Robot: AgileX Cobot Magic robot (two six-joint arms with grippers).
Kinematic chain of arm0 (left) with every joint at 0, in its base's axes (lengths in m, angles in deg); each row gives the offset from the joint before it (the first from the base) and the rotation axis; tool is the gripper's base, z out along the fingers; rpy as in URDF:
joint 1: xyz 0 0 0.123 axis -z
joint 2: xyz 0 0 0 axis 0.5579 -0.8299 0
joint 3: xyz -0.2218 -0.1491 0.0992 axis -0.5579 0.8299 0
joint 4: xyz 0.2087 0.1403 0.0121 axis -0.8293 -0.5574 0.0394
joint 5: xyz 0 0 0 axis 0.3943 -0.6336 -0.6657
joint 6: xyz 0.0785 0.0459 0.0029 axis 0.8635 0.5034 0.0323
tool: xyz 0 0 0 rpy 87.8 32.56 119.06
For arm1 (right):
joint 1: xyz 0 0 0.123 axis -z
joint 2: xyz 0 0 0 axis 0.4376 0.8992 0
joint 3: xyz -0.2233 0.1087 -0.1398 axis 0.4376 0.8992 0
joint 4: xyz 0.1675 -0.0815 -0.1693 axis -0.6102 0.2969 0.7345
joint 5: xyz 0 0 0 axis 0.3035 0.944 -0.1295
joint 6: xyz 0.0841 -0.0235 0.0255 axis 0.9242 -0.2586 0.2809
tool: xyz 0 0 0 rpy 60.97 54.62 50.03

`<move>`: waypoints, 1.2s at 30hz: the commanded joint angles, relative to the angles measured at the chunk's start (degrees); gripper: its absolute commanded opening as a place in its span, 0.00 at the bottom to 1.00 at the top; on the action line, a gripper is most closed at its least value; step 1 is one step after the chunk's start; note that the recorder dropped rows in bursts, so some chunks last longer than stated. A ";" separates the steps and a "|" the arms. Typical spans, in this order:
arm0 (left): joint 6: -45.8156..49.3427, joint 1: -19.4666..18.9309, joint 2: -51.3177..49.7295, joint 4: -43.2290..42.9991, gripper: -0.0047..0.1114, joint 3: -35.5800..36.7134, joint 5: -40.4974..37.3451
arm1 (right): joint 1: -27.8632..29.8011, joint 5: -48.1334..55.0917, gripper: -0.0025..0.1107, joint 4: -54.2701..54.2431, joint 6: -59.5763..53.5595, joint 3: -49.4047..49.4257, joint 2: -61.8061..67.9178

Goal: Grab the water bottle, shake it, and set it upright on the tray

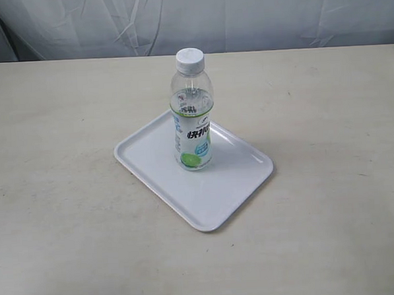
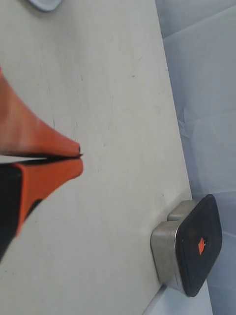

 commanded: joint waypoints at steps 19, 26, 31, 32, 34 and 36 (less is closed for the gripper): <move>-0.13 0.35 0.23 0.00 0.04 0.21 0.53 | 0.24 -0.75 0.05 1.73 0.89 2.69 -3.18; -0.13 0.35 0.23 0.00 0.04 0.21 0.53 | 0.24 -0.75 0.05 1.73 0.89 2.69 -3.18; -0.13 0.35 0.23 0.00 0.04 0.21 0.53 | 0.24 -0.75 0.05 1.73 0.89 2.69 -3.18; -0.13 0.35 0.23 0.00 0.04 0.21 0.53 | 0.24 -0.75 0.05 1.73 0.89 2.69 -3.18; -0.13 0.35 0.23 0.00 0.04 0.21 0.53 | 0.24 -0.75 0.05 1.73 0.89 2.69 -3.18; -0.13 0.35 0.23 0.00 0.04 0.21 0.53 | 0.24 -0.75 0.05 1.73 0.89 2.69 -3.18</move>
